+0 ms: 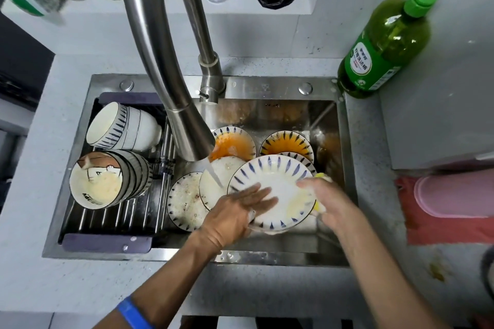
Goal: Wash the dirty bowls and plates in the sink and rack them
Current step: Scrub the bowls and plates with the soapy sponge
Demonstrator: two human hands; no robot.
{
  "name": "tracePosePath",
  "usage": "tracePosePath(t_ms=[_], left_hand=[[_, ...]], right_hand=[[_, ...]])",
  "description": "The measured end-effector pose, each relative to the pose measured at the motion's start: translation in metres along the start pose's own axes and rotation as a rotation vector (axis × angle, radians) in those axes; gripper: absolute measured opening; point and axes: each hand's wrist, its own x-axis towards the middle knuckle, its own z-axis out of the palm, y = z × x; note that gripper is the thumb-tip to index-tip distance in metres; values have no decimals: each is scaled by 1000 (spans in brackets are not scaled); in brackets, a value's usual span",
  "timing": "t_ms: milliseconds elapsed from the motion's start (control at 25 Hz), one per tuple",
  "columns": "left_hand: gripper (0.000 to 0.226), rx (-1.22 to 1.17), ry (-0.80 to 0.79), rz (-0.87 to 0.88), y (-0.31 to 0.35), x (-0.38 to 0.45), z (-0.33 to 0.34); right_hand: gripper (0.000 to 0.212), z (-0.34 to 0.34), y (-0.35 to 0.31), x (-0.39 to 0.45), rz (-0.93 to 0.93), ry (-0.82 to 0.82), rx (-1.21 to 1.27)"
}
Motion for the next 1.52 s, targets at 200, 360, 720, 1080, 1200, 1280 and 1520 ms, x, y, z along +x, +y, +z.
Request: tracePosePath(t_ms=[200,360,720,1080,1200,1280,1520], left_hand=[[21,-1030,334,-853,52,27,-20],[36,-1631,620,-896,66,31,-37],[42,-1700,473,-1128,65,18,-37],[60,-2058,813,-1167,59,32,-30],[72,-2272,790,-1107,65,28,-21],[60,-2248,718,-1097,70,21,-11],[38,-1517,474,-1117,56,9,-17]], right_hand=[[20,46,-13,0,-376,234,164],[44,64,6,-4,-1021,298,-485],[42,44,7,14,-1100,166,-751],[47,33,31,-4,-1344,16,-951],[48,26,71,-28,-1366,242,-867],[43,23,57,-18,-929,417,-569],[46,47,5,13,-714,106,-430]])
